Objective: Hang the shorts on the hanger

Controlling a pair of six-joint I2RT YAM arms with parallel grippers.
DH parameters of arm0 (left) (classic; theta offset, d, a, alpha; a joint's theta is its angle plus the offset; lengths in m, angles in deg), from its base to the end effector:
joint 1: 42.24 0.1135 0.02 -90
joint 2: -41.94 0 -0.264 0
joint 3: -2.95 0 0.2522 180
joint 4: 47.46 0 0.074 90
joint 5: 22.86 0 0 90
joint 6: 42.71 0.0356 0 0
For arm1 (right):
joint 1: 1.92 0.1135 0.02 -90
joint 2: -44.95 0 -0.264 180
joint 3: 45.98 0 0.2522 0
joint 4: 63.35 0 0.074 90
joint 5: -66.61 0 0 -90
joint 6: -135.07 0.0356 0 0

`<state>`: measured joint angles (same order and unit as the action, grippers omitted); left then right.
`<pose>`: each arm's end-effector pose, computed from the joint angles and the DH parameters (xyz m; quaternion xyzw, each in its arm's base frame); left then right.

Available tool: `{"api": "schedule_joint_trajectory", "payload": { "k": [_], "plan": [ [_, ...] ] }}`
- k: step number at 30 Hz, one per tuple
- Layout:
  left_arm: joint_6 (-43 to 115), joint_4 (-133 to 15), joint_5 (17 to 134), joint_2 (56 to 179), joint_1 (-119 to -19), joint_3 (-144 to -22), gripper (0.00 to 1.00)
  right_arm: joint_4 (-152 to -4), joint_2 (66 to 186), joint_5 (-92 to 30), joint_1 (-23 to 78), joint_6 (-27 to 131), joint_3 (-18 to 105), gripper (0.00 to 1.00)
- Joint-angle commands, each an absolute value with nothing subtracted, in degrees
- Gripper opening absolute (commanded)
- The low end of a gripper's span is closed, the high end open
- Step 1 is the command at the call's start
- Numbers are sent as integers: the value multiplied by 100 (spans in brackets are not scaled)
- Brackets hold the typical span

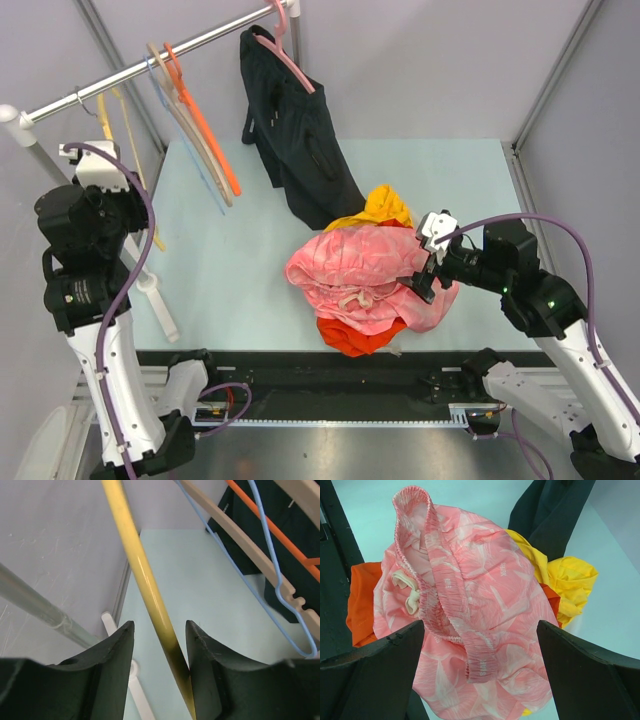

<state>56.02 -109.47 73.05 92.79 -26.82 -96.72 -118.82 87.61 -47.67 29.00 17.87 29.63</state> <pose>0.1223 0.0299 0.4831 -0.0137 0.7831 0.0903 0.6151 0.1090 0.0824 0.3888 -0.4970 0.6539 0.1924 0.5370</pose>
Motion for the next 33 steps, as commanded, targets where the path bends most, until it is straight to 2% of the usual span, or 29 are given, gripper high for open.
{"api": "schedule_joint_trajectory", "payload": {
  "k": [1,3,4,6,7,14,26,33],
  "plan": [
    [5318,-10473,7584,9291,-2642,-9589,49,-11798,8749,-4704,2937,1827,3203,100],
    [5283,-10297,7584,9326,-2642,-9545,40,-11806,8749,-4695,2928,1809,3195,99],
    [5248,-10236,7584,9327,-2642,-9528,31,-11806,8749,-4686,2928,1809,3203,100],
    [5221,-10043,7602,9326,-2642,-9501,25,-11824,8741,-4677,2928,1783,3203,100],
    [5213,-9946,7558,9318,-2642,-9510,19,-11850,8740,-4669,2937,1783,3195,99],
    [5169,-9725,7549,9195,-2642,-9694,1,-11824,8714,-4625,2928,1730,3203,100],
    [5160,-9691,6987,8404,-2642,-9642,0,-11797,8785,-4651,2928,1713,3194,100],
    [5142,-10050,7056,8140,-2633,-9615,0,-11727,8802,-4660,2937,1695,3194,100]
  ]
}}
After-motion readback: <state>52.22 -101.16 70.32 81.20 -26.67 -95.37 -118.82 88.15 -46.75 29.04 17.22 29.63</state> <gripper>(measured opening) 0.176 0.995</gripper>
